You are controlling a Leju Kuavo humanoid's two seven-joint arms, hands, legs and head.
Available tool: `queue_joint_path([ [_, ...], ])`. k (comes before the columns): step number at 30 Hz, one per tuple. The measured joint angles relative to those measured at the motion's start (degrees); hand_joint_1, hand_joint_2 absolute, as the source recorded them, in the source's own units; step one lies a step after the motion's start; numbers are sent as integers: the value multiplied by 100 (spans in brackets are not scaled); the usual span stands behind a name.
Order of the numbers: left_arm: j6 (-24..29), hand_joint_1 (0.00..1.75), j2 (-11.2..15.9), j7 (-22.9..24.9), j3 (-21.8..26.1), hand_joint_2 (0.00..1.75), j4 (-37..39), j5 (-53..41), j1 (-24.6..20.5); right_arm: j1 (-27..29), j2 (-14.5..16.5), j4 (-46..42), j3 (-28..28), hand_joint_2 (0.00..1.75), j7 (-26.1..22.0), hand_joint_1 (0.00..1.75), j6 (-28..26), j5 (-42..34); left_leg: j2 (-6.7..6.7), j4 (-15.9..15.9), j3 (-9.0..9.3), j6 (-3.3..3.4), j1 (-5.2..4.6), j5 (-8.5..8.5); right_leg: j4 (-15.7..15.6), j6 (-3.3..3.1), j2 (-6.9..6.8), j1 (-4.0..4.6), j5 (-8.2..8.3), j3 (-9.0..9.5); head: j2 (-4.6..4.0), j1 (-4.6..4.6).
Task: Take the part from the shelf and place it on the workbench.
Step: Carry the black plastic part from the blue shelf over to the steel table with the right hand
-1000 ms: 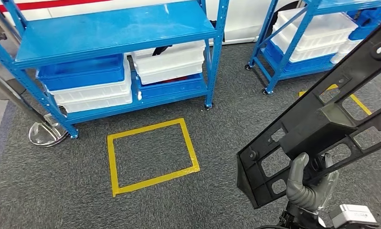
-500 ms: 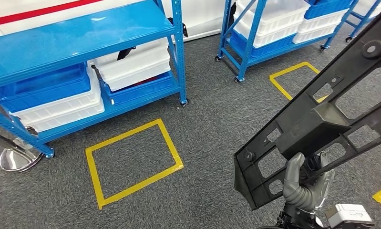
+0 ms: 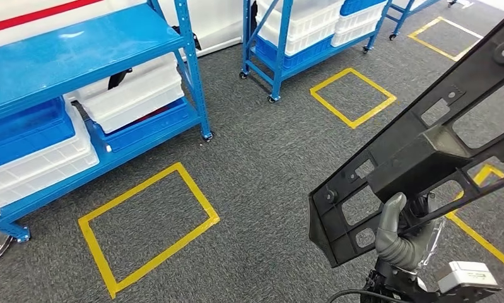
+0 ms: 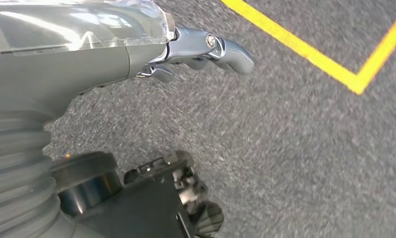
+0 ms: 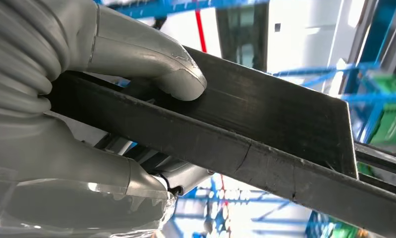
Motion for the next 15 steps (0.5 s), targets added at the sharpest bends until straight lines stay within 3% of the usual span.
queue_joint_path([
  [3, -25, 0, -11, 0, 1, 175, 8, 1, -37, -95, 0, 24, 2, 175, 9, 175, 0, 0, 178, 70, -3, -83, -12, -60, -1123, -27, -295, 0, 399, 672, 0, -1],
  [5, -47, 0, -13, 2, 2, 175, 13, 4, -57, -140, 0, 27, 7, 175, 9, 175, 1, -1, 254, 102, 4, -142, -42, -95, -1415, -99, -409, 36, 417, 816, 0, -6],
  [7, -82, 0, -12, 16, 3, 175, 16, 27, -76, -157, -1, 28, 11, 175, 17, 175, 3, -1, 343, 104, 18, -195, -46, -104, -1410, -174, -297, 58, 436, 785, 0, -8],
  [8, -111, 0, -10, 38, 9, 175, 16, 52, -92, -170, -2, 28, 15, 175, 29, 175, 9, -1, 317, 132, 13, -229, -29, -138, -1421, -213, -240, 56, 450, 774, 0, -7],
  [10, -194, 0, -5, 101, 41, 175, 16, 102, -133, -219, -3, 28, 39, 175, 57, 175, 21, 2, 74, 442, -111, -285, 4, -368, -1448, -296, -122, 39, 487, 760, 0, -9],
  [11, -238, 0, 2, 136, 61, 175, 16, 116, -150, -241, -2, 29, 64, 175, 68, 175, 24, 11, -100, 780, -259, -302, 17, -564, -1453, -326, -62, 34, 500, 751, 0, -10],
  [13, -297, 0, 22, 184, 90, 175, 19, 116, -158, -253, -2, 36, 116, 175, 71, 175, 6, 64, -261, 1554, -616, -310, 18, -895, -1448, -358, 84, 44, 514, 727, 0, -12],
  [14, -310, 0, 33, 197, 99, 175, 26, 114, -153, -220, -3, 39, 139, 175, 58, 175, -14, 107, -282, 1768, -724, -306, 17, -925, -1443, -363, 167, 50, 518, 721, 0, -11],
  [15, -314, 0, 42, 196, 106, 175, 34, 112, -147, -163, -3, 42, 153, 175, 32, 175, -40, 149, -293, 1755, -729, -295, 17, -837, -1436, -365, 250, 56, 519, 720, 0, -11],
])
